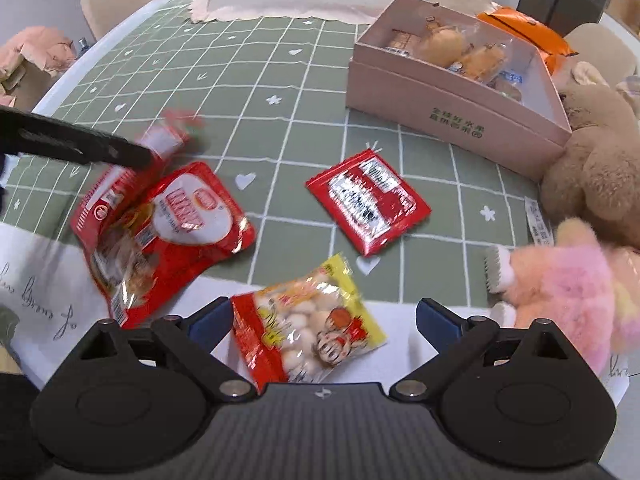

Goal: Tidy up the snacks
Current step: 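Hold the red stick packet with the left gripper while the right hovers over the snack bags, then position the open right gripper over the red square snack packet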

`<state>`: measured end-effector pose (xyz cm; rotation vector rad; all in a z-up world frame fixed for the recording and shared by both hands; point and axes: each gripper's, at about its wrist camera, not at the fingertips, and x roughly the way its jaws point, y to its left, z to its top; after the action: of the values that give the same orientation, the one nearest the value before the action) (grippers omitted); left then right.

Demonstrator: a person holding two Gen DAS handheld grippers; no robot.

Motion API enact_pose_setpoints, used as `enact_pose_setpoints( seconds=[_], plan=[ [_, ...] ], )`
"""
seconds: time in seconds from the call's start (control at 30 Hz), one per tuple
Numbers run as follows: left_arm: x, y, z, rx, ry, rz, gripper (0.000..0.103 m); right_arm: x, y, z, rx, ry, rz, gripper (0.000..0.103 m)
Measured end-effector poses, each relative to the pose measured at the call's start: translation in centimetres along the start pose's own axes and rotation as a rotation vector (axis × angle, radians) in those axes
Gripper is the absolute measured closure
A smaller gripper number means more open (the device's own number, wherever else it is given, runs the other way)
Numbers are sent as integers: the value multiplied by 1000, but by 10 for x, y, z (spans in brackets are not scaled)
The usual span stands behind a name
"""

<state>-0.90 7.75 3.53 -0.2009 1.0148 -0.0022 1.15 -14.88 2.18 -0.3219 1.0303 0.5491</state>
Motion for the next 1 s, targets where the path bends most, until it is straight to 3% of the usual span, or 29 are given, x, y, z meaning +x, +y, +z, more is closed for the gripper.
enact_pose_setpoints(
  seconds=[0.33,0.47,0.53,0.7,0.9,1.0],
  plan=[
    [-10,-14,12,75,-21,22,54,-4,-6,-20,38,70,49,6],
    [-14,-9,15,56,-16,3,54,-1,3,-13,42,29,74,37],
    [-18,-4,14,32,-16,-15,54,2,11,-4,25,11,82,44],
    [-26,1,11,23,-7,-30,54,12,29,12,-7,2,62,42],
    [-3,-26,1,177,61,49,54,13,25,4,-9,12,23,24],
    [1,-32,-4,239,50,64,53,13,16,0,20,14,15,18]
  ],
)
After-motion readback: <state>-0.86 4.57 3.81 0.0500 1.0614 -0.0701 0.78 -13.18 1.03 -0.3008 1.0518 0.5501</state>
